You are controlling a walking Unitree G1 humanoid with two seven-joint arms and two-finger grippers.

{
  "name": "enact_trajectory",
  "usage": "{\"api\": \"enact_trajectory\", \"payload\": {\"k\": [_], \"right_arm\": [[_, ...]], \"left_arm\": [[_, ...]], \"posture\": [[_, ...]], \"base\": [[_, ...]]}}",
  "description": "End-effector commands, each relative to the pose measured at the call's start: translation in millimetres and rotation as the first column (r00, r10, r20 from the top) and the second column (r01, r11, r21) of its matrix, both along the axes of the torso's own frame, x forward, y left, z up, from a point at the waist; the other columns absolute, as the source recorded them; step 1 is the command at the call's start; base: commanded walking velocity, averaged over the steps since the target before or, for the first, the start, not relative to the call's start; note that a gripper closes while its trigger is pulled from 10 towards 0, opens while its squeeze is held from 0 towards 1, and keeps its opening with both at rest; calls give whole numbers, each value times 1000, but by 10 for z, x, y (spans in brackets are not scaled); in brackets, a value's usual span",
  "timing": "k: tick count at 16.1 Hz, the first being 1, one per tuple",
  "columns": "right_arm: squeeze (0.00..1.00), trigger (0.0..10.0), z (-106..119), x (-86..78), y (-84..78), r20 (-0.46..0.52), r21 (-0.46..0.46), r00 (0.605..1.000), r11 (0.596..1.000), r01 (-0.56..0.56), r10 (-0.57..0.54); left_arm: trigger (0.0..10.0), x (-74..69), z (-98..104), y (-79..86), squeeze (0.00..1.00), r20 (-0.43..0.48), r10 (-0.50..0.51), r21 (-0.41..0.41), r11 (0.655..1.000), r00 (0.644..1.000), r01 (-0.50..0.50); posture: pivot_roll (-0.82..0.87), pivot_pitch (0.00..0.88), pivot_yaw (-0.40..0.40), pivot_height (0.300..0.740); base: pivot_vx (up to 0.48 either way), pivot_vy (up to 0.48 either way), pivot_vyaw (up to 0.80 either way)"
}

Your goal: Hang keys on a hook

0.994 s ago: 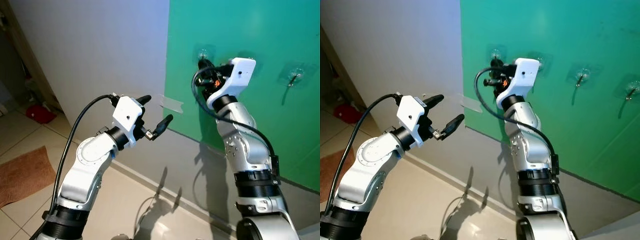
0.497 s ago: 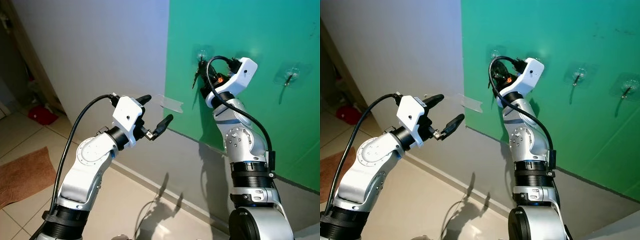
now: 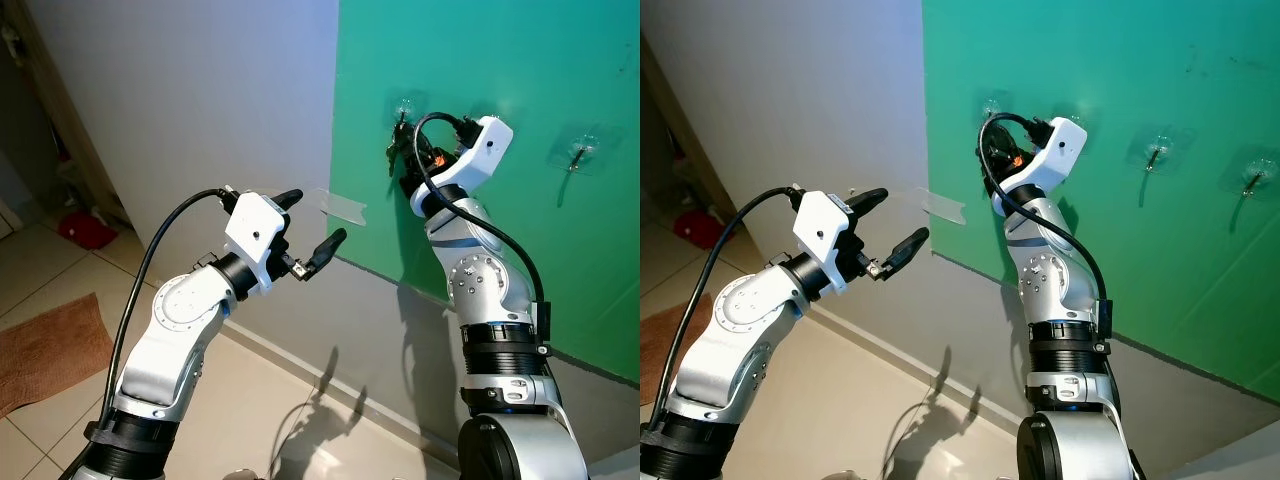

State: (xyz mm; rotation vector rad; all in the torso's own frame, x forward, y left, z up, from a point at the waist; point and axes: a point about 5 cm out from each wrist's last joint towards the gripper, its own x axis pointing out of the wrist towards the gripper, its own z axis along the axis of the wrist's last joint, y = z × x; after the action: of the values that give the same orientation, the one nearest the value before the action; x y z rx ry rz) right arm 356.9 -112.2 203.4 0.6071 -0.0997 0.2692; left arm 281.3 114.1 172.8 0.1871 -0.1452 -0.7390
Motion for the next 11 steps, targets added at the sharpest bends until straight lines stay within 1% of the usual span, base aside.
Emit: {"api": "enact_trajectory", "payload": {"k": [1,4,5,6,7,8,9,11], "right_arm": [[1000,10000,-192,11,-183,-99,-9,992,997,80,-81],[1000,10000,-165,-7,-186,-78,-50,994,996,79,-82],[1000,10000,-159,-30,-183,-61,-106,995,992,76,-83],[557,10000,-157,-67,-184,-37,-173,996,982,74,-82],[557,10000,-157,-72,-185,-34,-182,996,981,74,-82],[0,10000,-143,-131,-194,1,-247,997,966,76,-78],[0,10000,-139,-177,-204,9,-272,997,960,72,-72],[0,10000,-146,-265,-230,13,-293,998,954,65,-63]], "left_arm": [[10000,6,30,-23,0,17,-13,16,1000,1000,13],[10000,7,28,-28,0,15,-15,17,1000,1000,14],[10000,7,26,-28,0,14,-14,17,1000,1000,14],[10000,5,22,-28,0,13,-13,16,1000,1000,13],[10000,5,21,-28,0,13,-13,16,1000,1000,13],[10000,4,11,-28,0,12,-9,16,1000,1000,9],[10000,5,9,-21,0,14,0,17,1000,1000,0],[10000,10,-1,-6,0,16,15,17,1000,1000,-15]], "posture": [[-31,0,19,718],[-32,0,19,718],[-35,0,19,718],[-35,0,19,718],[-35,0,19,718],[-38,0,18,718],[-38,0,18,718],[-49,0,16,718]], "base": [[0,0,0],[0,0,0],[0,0,0],[0,0,0],[0,0,0],[0,0,0],[0,0,0],[0,0,0]]}}
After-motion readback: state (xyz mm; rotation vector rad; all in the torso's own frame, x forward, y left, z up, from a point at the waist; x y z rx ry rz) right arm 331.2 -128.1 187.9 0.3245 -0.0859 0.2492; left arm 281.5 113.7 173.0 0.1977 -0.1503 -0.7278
